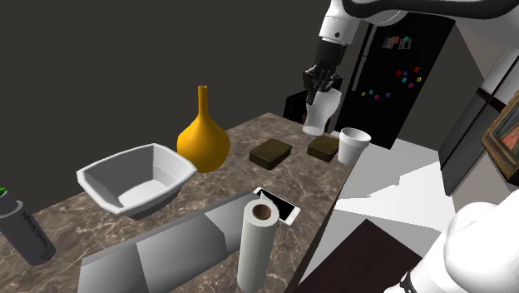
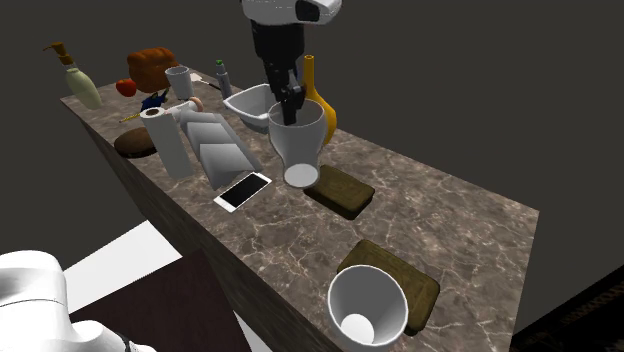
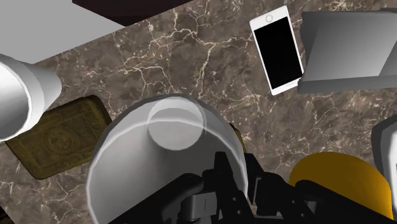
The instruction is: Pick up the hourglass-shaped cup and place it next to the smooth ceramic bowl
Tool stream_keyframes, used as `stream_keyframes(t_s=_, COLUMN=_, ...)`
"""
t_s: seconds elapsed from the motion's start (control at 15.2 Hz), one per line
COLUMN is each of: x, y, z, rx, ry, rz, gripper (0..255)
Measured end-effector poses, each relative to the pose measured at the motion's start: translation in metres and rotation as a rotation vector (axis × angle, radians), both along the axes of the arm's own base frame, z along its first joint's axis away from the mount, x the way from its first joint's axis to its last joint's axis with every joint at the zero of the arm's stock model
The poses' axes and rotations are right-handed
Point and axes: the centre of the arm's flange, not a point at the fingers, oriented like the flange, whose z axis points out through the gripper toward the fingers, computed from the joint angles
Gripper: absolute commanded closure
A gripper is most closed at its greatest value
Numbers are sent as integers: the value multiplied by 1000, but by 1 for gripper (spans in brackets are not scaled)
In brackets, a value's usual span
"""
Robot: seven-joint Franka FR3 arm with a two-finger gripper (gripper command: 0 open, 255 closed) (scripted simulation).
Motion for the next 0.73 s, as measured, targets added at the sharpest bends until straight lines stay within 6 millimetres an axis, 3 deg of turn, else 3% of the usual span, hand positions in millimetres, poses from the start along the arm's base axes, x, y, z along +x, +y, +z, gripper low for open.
stream_keyframes(t_s=0.4, x=0, y=0, z=33, rx=0, ry=0, rz=0, gripper=255)
stream_keyframes(t_s=0.53, x=5, y=13, z=35, rx=-1, ry=0, rz=0, gripper=255)
stream_keyframes(t_s=0.73, x=12, y=49, z=36, rx=-1, ry=0, rz=1, gripper=255)
